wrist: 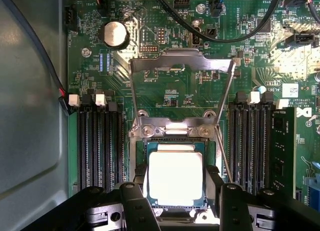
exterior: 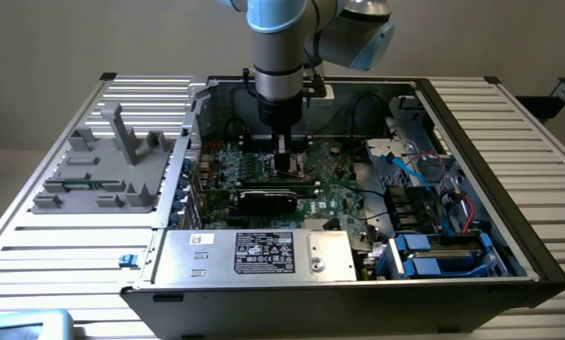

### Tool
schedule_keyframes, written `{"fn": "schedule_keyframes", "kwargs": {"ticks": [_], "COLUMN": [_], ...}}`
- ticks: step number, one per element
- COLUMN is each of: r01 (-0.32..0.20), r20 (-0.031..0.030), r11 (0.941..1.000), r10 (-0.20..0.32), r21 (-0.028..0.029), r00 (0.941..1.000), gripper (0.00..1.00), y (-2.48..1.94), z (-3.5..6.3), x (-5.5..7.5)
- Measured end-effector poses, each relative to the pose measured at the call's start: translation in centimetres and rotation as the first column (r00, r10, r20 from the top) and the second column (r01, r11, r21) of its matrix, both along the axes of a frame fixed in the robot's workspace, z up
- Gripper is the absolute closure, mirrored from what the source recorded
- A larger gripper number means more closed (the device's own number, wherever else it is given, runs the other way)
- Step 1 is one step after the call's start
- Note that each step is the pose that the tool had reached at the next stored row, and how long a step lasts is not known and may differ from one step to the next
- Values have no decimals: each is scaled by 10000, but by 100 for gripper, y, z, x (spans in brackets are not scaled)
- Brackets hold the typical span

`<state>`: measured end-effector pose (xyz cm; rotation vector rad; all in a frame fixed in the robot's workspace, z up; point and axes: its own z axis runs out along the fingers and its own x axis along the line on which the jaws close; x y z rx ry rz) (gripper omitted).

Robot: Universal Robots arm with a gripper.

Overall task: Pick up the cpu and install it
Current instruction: 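Place the cpu into insertion slot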

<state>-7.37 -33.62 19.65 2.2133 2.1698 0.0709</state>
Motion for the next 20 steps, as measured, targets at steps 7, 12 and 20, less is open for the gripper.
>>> {"fn": "schedule_keyframes", "kwargs": {"ticks": [7,12,20], "r01": [-1,0,23], "r20": [-2,0,2], "r11": [10000,9999,9999], "r10": [1,0,-23], "r21": [74,120,158], "r00": [10000,10000,10000], "gripper": [45,45,45], "y": [0,0,-9], "z": [-6,-6,-1], "x": [0,0,0]}}
